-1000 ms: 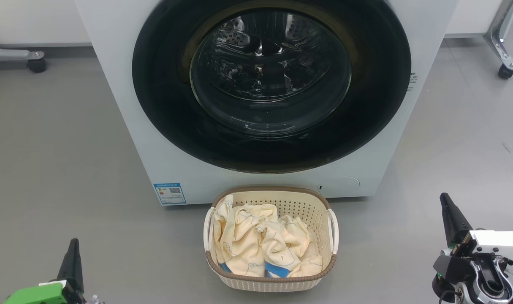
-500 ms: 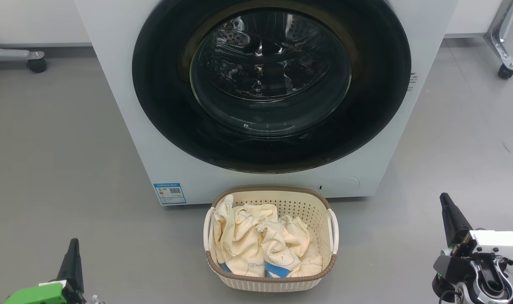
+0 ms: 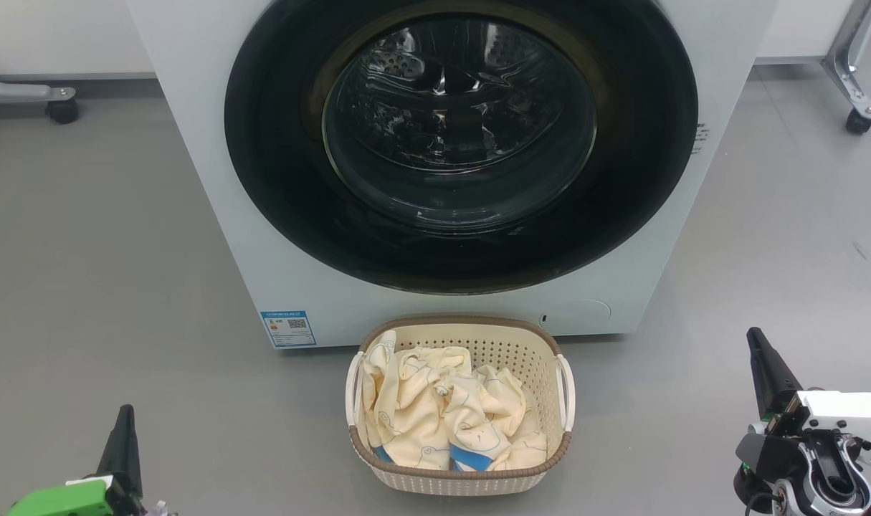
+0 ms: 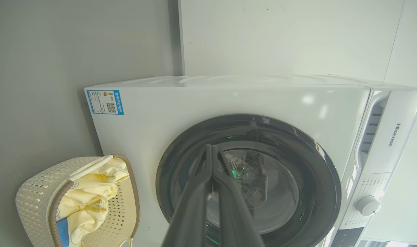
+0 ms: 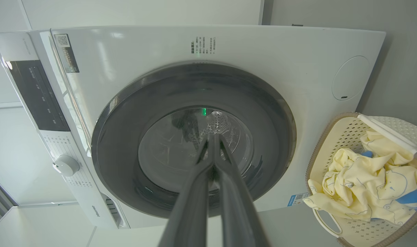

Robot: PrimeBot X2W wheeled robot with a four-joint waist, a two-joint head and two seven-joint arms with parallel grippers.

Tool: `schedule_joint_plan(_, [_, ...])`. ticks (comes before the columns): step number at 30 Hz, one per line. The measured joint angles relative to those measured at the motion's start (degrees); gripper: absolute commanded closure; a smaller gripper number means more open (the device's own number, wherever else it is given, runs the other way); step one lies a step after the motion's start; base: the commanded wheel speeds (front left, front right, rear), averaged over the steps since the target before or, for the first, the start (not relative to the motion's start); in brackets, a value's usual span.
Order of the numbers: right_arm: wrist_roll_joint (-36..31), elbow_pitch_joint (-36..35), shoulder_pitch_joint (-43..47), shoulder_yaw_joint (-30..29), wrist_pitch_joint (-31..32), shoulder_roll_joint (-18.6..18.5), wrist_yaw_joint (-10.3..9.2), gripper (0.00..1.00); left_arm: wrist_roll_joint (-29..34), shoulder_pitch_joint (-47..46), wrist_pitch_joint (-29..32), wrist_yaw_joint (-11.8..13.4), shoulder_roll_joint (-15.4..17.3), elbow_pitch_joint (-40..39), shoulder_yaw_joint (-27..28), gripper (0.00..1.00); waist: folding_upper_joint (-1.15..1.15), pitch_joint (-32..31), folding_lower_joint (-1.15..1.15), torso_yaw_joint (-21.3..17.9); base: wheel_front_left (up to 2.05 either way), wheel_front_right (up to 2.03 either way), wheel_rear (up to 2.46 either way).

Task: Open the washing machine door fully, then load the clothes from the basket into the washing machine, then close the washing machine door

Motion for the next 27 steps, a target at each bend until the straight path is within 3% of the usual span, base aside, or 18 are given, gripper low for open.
schedule_joint_plan(27, [0.0,0.0,0.0,0.0,0.0,0.0,0.0,1.0,0.0,0.0,0.0,0.0,0.0,0.0,0.0,1.0,0.0,0.0,0.0,0.0,0.0,0.0,0.0])
